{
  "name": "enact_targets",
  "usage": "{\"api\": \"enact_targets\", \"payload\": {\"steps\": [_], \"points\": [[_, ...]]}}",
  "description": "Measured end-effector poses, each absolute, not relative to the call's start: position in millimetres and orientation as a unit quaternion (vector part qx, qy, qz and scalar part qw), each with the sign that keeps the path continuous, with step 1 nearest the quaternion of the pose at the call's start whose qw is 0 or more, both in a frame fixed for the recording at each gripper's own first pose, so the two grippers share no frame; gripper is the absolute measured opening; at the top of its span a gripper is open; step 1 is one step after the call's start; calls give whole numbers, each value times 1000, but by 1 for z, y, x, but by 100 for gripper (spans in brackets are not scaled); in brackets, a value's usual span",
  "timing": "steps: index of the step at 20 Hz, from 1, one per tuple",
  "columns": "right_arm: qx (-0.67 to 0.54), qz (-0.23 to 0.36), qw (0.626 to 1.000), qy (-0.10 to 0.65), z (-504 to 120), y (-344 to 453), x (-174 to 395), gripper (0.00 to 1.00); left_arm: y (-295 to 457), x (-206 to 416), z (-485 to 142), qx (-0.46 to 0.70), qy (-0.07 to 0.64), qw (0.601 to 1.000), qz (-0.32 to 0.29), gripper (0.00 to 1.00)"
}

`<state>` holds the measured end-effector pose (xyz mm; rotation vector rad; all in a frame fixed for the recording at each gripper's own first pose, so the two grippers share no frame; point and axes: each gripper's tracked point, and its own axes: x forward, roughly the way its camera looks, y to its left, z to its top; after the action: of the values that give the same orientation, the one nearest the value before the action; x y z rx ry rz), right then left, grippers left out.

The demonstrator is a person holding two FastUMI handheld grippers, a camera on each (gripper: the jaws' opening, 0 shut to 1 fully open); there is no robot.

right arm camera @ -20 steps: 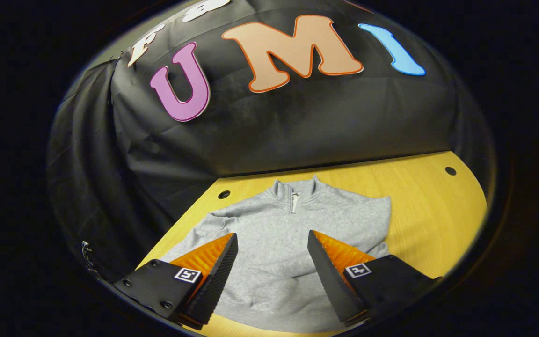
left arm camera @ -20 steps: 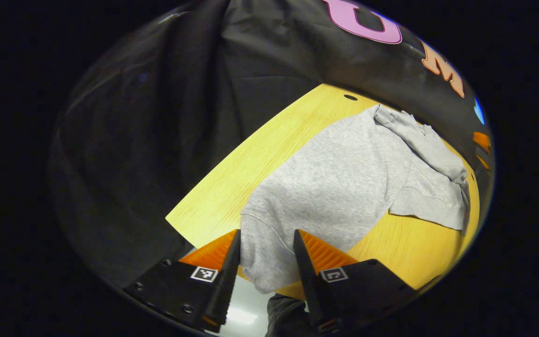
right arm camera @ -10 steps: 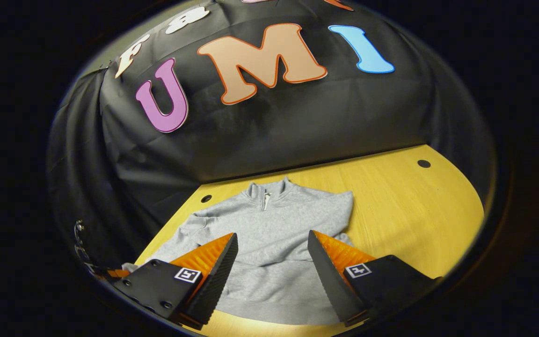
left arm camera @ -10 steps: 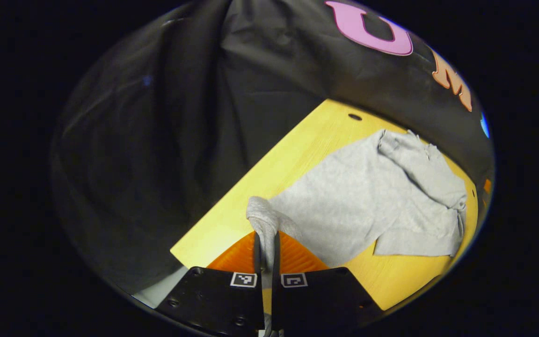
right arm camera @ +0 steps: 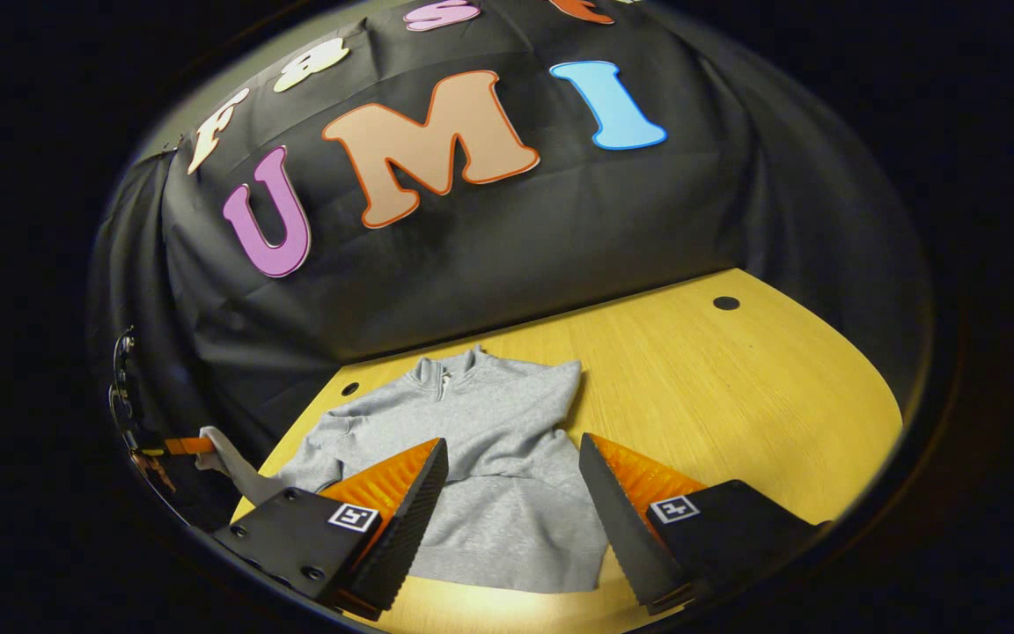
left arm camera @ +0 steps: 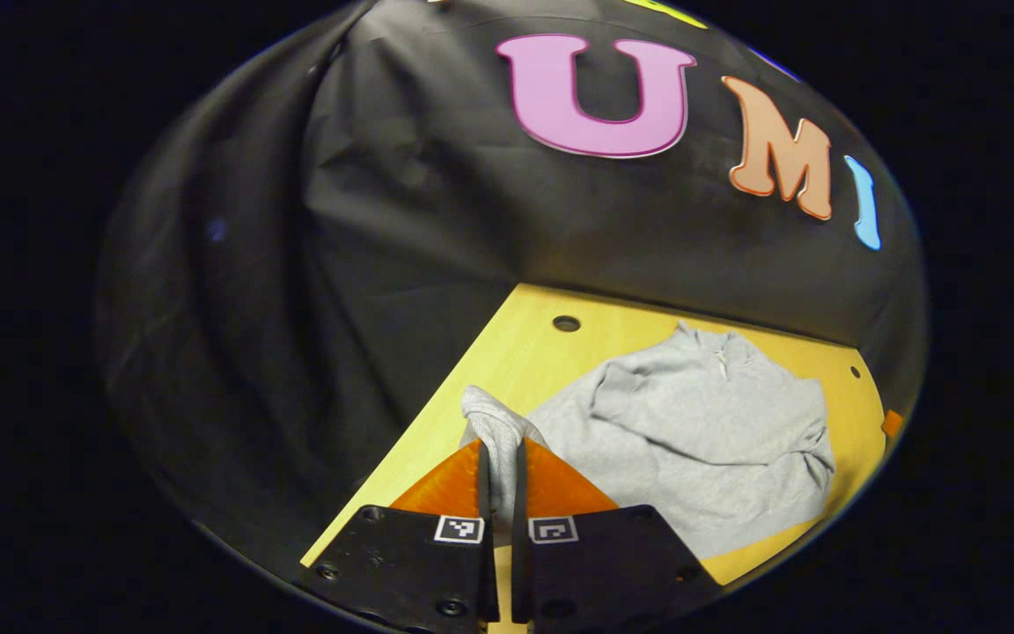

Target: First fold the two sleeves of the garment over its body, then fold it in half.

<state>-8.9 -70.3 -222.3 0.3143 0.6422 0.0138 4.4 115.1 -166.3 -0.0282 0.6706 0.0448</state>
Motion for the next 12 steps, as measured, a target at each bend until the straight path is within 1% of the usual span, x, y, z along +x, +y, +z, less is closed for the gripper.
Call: {"api": "enact_targets", "payload": {"steps": [3, 4, 6, 12], "points": [[160, -16, 937, 311, -222, -90, -24, 96, 68, 38, -153, -1, 312, 950, -20, 4], [160, -22, 936, 312, -224, -95, -31, 96, 51, 45, -148, 4, 308, 951, -35, 5], [157, -37, 935, 315, -226, -110, -44, 96, 12, 57, -140, 14, 299, 952, -68, 4], [151, -70, 931, 325, -227, -145, -75, 96, -117, 75, -135, 28, 283, 944, -164, 4]]}}
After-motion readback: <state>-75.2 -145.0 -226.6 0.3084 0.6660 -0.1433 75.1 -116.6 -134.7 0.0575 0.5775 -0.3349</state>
